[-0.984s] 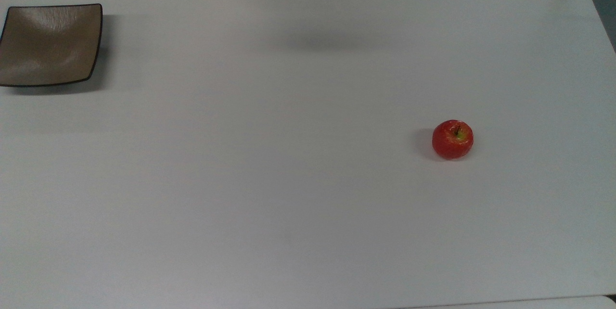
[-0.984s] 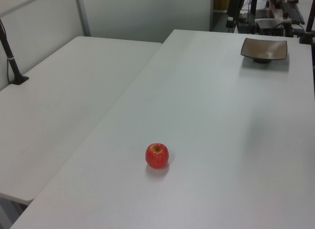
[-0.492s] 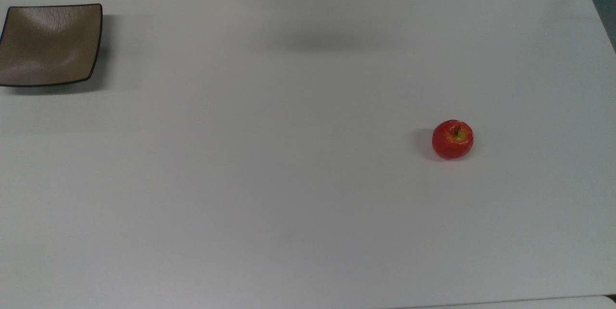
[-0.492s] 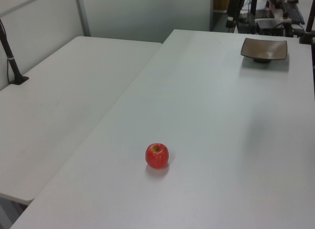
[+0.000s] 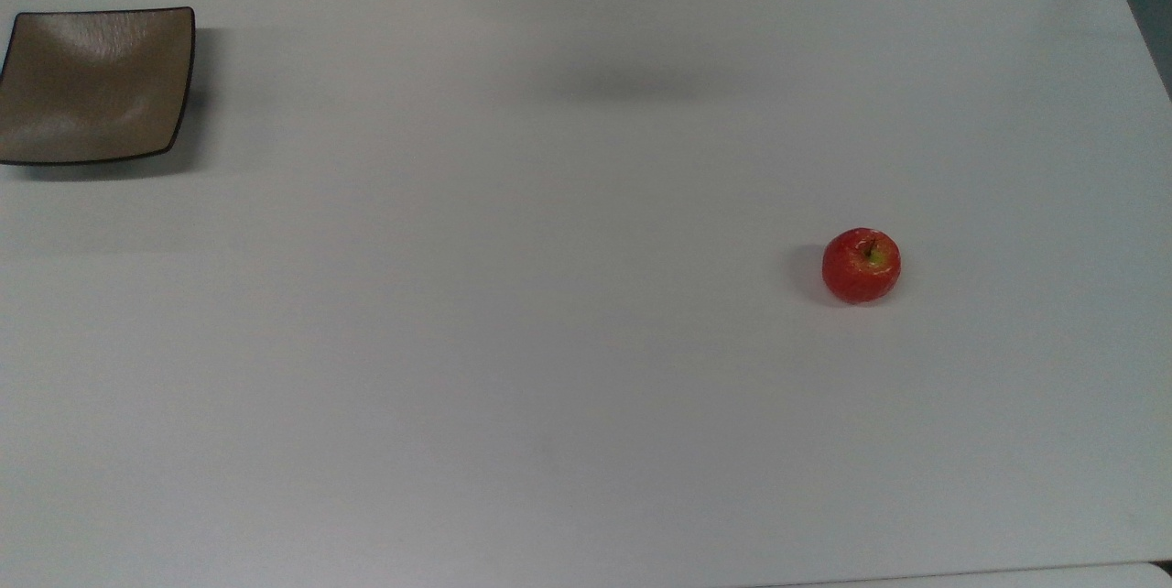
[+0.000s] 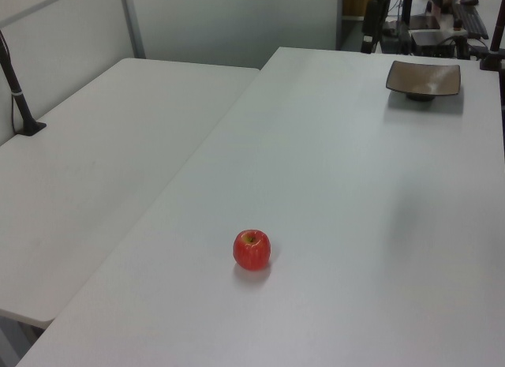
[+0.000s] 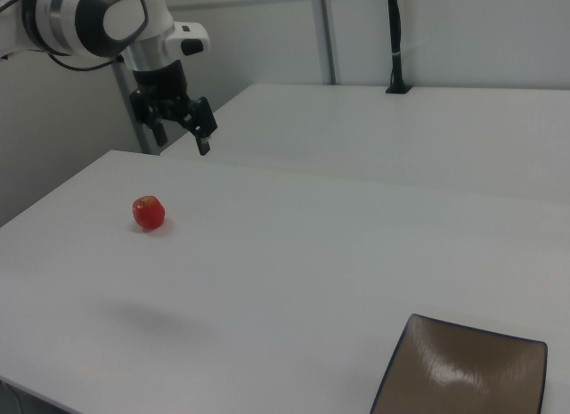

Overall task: Apples placed on a ceramic plate
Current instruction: 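Move the open gripper over the red apple and lower toward it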

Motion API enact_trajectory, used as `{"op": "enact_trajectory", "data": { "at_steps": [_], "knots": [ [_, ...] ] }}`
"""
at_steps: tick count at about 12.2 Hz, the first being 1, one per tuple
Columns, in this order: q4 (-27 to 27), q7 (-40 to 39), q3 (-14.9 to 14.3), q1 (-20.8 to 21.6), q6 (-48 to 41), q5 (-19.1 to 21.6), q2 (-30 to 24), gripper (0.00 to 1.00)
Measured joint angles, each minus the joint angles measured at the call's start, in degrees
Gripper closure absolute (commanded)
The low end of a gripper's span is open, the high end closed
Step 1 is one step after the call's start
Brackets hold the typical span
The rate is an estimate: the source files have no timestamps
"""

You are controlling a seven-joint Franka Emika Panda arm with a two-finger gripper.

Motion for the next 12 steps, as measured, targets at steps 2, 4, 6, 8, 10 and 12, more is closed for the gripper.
{"op": "enact_trajectory", "data": {
  "at_steps": [2, 4, 6, 8, 10, 12],
  "knots": [
    [4.88, 0.57, 0.09, 2.79, -4.15, 0.04, 3.50, 0.00],
    [12.25, 5.45, 0.20, 6.31, -6.88, 0.07, 8.89, 0.00],
    [18.19, 11.84, 0.34, 10.32, -6.90, 0.08, 13.99, 0.00],
    [21.98, 19.19, 0.43, 14.42, -2.80, 0.08, 18.45, 0.00],
    [22.59, 22.13, 0.46, 17.88, 2.13, 0.08, 21.52, 0.00],
    [22.37, 24.97, 0.45, 20.12, 6.88, 0.07, 24.73, 0.00]
  ]
}}
